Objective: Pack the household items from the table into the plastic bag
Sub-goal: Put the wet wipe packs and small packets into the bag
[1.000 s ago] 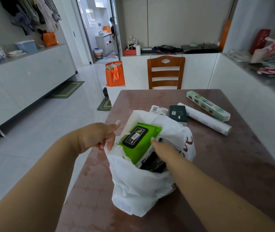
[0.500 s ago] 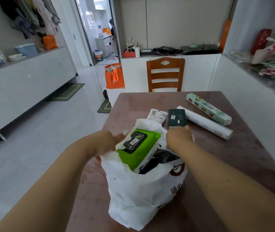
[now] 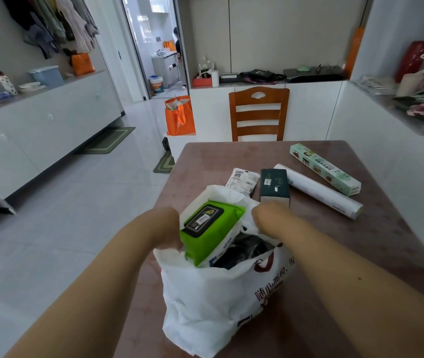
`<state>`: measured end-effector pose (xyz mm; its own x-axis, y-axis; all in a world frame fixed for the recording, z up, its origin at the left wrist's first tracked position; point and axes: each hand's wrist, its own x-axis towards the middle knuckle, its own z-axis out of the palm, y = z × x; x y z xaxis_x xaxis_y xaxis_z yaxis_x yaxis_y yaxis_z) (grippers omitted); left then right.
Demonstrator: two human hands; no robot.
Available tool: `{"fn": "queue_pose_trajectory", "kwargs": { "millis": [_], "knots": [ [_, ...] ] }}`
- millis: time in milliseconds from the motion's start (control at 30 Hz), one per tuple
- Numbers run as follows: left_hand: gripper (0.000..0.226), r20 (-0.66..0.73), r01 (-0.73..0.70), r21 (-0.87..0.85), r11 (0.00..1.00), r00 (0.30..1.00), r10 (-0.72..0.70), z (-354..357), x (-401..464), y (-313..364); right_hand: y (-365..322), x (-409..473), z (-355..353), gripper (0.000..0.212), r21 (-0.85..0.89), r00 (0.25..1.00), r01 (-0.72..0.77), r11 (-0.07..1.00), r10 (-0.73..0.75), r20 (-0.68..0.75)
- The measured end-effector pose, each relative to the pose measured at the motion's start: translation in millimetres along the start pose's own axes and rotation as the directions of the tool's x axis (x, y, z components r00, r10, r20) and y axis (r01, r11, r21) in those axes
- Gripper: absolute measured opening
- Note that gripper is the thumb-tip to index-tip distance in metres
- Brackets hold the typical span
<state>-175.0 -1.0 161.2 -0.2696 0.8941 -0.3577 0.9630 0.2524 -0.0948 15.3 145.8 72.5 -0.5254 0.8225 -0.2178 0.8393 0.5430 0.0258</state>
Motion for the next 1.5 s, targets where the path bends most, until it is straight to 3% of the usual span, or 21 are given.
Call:
{"fn": "queue_pose_trajectory", "kwargs": {
  "millis": [100,200,300,400,433,500,533,600,667,767,900,967,1067,1167,1233,1300,1367,1400,1433,1500],
  "knots": [
    [0.016,-0.136,-0.108,-0.37,0.923,0.989,0.061,-1.8,3.6,-1.0,-2.9,0.1,4.9,0.035,0.281,0.997,0.073,0.957,-0.077,0.003],
    [0.024,-0.229,-0.174,-0.554,0.814,0.972,0.052,-1.6,5.1,4.3,-8.1,-3.4,5.1,0.04,0.183,0.992,0.025,0.983,-0.048,0.12],
    [0.021,-0.224,-0.196,-0.714,0.673,0.974,0.046,-5.6,5.2,6.7,-8.2,-9.2,-2.1,0.032,0.182,0.981,0.007,0.983,-0.043,0.191],
    [0.02,-0.177,-0.204,-0.859,0.47,0.979,0.101,-8.5,4.1,-0.4,0.3,-3.8,-18.4,0.022,0.454,0.992,-0.053,0.889,-0.006,0.129],
    [0.023,-0.163,-0.198,-0.9,0.388,0.979,0.123,-9.6,1.6,-2.1,4.2,-2.2,-25.7,0.016,0.659,0.991,-0.132,0.74,0.077,0.112],
    [0.028,-0.157,-0.198,-0.942,0.272,0.974,0.165,-11.5,-2.3,-3.1,10.0,-2.0,-40.2,0.026,0.961,0.972,-0.168,0.221,0.2,0.124],
    [0.029,-0.179,-0.219,-0.941,0.258,0.969,0.168,-12.8,-2.6,-3.0,13.5,-2.4,-46.3,0.033,0.991,0.977,-0.125,-0.038,0.171,0.13],
    [0.029,-0.283,-0.304,-0.904,0.3,0.953,0.112,-17.1,-2.2,-2.0,15.3,-13.5,-59.1,0.043,0.926,0.993,-0.059,-0.372,0.072,0.092],
    [0.029,-0.423,-0.398,-0.838,0.373,0.906,0.017,-23.6,-0.3,-0.8,14.5,-27.9,-72.5,0.049,0.88,1.0,-0.005,-0.476,0.02,0.016],
    [0.042,-0.565,-0.506,-0.789,0.348,0.82,-0.091,-37.4,0.2,4.3,16.2,-44.3,-89.9,0.052,0.834,0.996,0.084,-0.545,0.027,-0.082],
    [0.045,-0.609,-0.523,-0.765,0.375,0.777,-0.159,-57.4,3.0,12.7,30.7,-58.2,-105.0,0.05,0.718,0.987,0.152,-0.679,0.07,-0.143],
    [0.045,-0.589,-0.509,-0.772,0.38,0.798,-0.128,-60.6,6.3,18.8,40.7,-69.0,-107.6,0.043,0.758,0.987,0.158,-0.633,0.107,-0.117],
    [0.045,-0.491,-0.442,-0.781,0.44,0.871,0.003,-46.8,15.6,31.0,50.7,-73.0,-86.5,0.03,0.95,0.958,0.023,-0.311,0.277,0.068],
    [0.04,-0.428,-0.387,-0.759,0.524,0.903,0.048,-28.8,28.6,37.8,53.1,-70.4,-66.3,0.027,0.981,0.879,-0.174,-0.09,0.435,0.196],
    [0.036,-0.475,-0.412,-0.727,0.55,0.879,0.031,-29.8,33.0,40.2,55.3,-67.7,-64.9,0.038,0.973,0.816,-0.185,0.135,0.573,0.075],
    [0.037,-0.578,-0.487,-0.662,0.57,0.815,0.024,-40.3,32.4,44.9,49.7,-73.0,-70.9,0.051,0.86,0.714,-0.157,0.486,0.657,-0.241],
    [0.04,-0.655,-0.569,-0.564,0.599,0.749,0.096,-51.6,31.5,50.8,31.5,-84.1,-82.2,0.047,0.71,0.596,0.031,0.704,0.557,-0.578],
    [0.043,-0.655,-0.586,-0.526,0.616,0.741,0.145,-54.8,32.0,53.4,21.8,-86.4,-87.1,0.042,0.655,0.589,0.132,0.744,0.473,-0.655],
    [0.046,-0.63,-0.58,-0.522,0.626,0.757,0.176,-56.6,32.5,55.5,12.3,-89.6,-92.1,0.038,0.637,0.644,0.216,0.74,0.382,-0.662],
    [0.053,-0.538,-0.516,-0.595,0.616,0.825,0.172,-58.4,36.0,54.6,-8.3,-88.9,-92.4,0.036,0.713,0.883,0.242,0.658,0.155,-0.443]
  ]
}}
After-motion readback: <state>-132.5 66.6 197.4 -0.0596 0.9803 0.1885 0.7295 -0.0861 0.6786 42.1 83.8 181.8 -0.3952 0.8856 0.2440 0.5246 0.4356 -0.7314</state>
